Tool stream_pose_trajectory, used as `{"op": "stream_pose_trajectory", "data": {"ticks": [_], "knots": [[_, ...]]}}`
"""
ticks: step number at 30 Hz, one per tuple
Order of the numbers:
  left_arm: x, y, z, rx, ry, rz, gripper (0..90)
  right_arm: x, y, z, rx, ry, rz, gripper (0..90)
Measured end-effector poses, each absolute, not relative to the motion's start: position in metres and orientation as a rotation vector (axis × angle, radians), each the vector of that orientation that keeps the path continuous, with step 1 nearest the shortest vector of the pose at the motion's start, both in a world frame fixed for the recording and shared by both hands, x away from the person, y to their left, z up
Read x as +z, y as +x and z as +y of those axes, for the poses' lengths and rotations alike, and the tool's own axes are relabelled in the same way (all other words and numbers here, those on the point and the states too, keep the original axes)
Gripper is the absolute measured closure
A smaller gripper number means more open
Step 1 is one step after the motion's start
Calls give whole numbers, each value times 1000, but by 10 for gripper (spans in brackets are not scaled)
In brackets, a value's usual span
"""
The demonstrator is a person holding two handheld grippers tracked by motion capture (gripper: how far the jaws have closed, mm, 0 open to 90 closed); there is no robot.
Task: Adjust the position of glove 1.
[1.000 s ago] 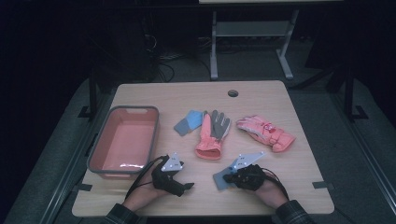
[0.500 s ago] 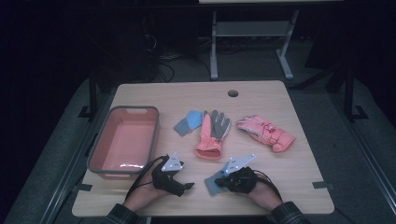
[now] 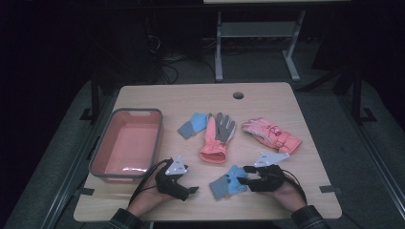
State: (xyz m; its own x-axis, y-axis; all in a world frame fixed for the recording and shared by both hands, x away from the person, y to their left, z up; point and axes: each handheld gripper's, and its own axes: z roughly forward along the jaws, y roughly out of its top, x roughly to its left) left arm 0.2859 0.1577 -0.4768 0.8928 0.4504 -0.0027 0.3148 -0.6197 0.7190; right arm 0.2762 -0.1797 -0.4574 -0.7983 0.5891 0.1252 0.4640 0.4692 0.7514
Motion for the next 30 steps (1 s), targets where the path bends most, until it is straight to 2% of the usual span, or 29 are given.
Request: {"op": "stream_pose_trajectory", "data": {"ticks": [9, 15, 30], "knots": [[-477, 285, 157, 231, 2279, 564, 125, -465, 270, -226, 1124, 1065, 2426, 287], [-477, 286, 153, 244, 2276, 607, 126, -473, 272, -241, 1037, 1102, 2381, 243], [-459, 295, 144, 266, 2305, 677, 135, -481, 278, -240, 1045, 1138, 2386, 136]]}}
